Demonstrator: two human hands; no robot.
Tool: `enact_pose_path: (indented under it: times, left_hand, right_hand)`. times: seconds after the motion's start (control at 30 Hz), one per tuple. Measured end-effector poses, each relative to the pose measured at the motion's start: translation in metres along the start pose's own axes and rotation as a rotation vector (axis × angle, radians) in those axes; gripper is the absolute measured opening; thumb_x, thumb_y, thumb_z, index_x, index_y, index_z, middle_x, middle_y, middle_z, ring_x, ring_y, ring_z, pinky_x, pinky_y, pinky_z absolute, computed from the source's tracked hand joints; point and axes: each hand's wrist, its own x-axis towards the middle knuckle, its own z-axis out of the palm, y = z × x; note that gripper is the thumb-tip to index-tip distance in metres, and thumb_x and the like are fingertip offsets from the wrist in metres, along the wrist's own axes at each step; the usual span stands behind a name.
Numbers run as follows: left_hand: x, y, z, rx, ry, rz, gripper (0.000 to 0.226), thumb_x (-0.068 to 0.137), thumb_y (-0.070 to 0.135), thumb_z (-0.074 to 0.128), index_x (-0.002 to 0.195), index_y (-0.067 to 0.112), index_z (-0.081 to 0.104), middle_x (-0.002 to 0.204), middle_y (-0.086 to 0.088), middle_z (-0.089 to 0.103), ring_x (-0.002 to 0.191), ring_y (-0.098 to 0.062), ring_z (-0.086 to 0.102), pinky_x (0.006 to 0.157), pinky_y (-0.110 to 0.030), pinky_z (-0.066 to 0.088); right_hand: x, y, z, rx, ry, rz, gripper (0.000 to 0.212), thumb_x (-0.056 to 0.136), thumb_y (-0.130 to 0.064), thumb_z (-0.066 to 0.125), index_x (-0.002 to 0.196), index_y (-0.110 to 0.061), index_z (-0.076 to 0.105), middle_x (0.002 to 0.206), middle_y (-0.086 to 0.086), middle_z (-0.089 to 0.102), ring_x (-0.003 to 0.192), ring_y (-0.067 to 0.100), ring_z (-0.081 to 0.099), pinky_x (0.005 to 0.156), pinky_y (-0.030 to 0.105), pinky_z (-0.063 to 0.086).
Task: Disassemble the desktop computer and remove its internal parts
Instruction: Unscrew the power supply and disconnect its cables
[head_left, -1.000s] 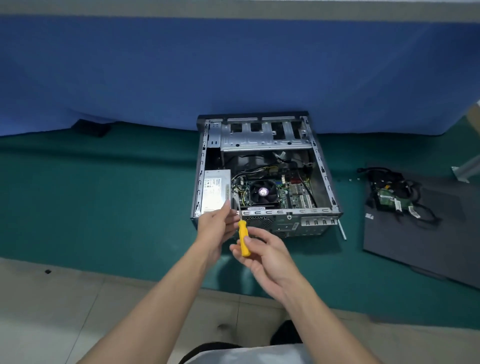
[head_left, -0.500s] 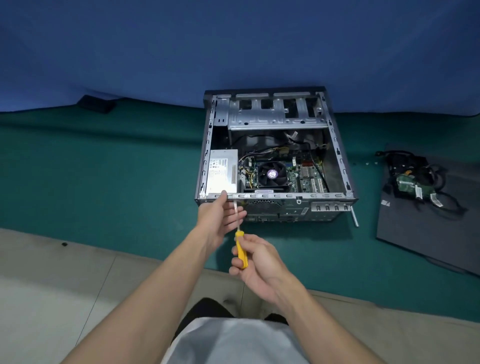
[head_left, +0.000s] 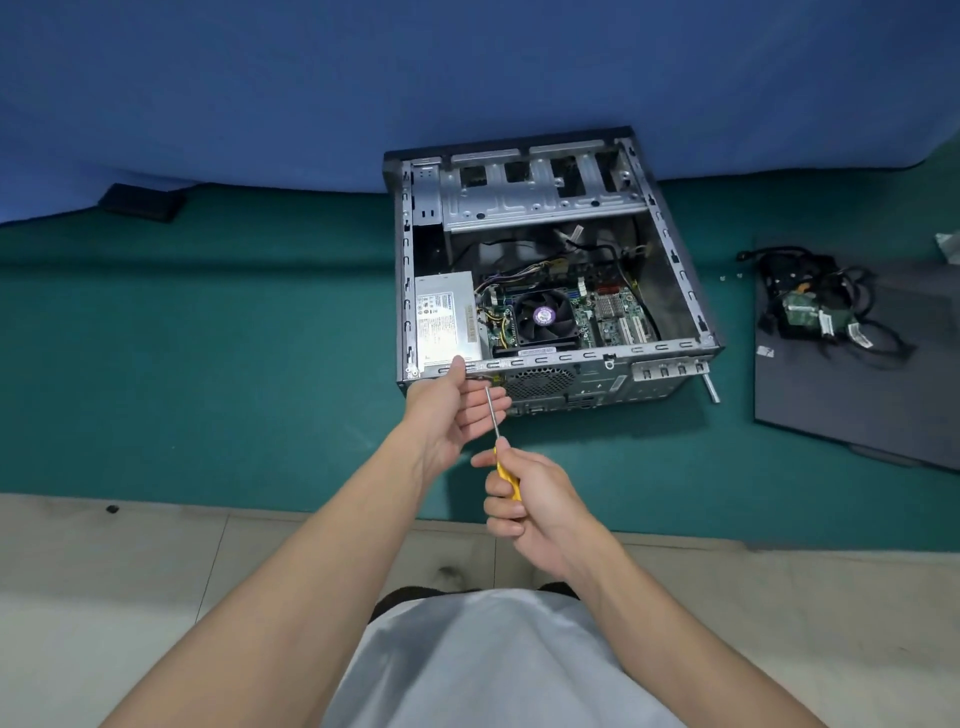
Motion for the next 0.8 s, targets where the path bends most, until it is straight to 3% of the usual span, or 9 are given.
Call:
enact_pose_path:
  times: [0.57, 0.8]
  left_hand:
    - [0.003, 0.0, -0.006, -0.008, -0.049, 0.033, 0.041, 0.101, 0.03, 0.049, 0.094, -0.008, 0.06, 0.08, -0.019, 0.073, 0.073, -0.025, 0.073, 0.062, -0.031, 0.06]
    - [0.001, 0.002, -0.007, 0.004, -0.029, 0.041, 0.038, 0.1, 0.029, 0.051, 0.093, -0.008, 0.059, 0.083, -0.02, 0.072, 0.075, -0.026, 0.073, 0.063, -0.031, 0.06]
  right_hand:
    - [0.014, 0.002, -0.004, 0.338, -0.213, 0.159, 0.033, 0.096, -0.038, 0.047, 0.082, -0.009, 0.057, 0.048, -0.007, 0.028, 0.032, 0.004, 0.019, 0.033, 0.018, 0.013]
    - [0.018, 0.005, -0.005, 0.524, -0.356, 0.216, 0.03, 0.092, -0.035, 0.049, 0.082, -0.007, 0.056, 0.048, -0.007, 0.028, 0.038, 0.005, 0.01, 0.034, 0.018, 0.012]
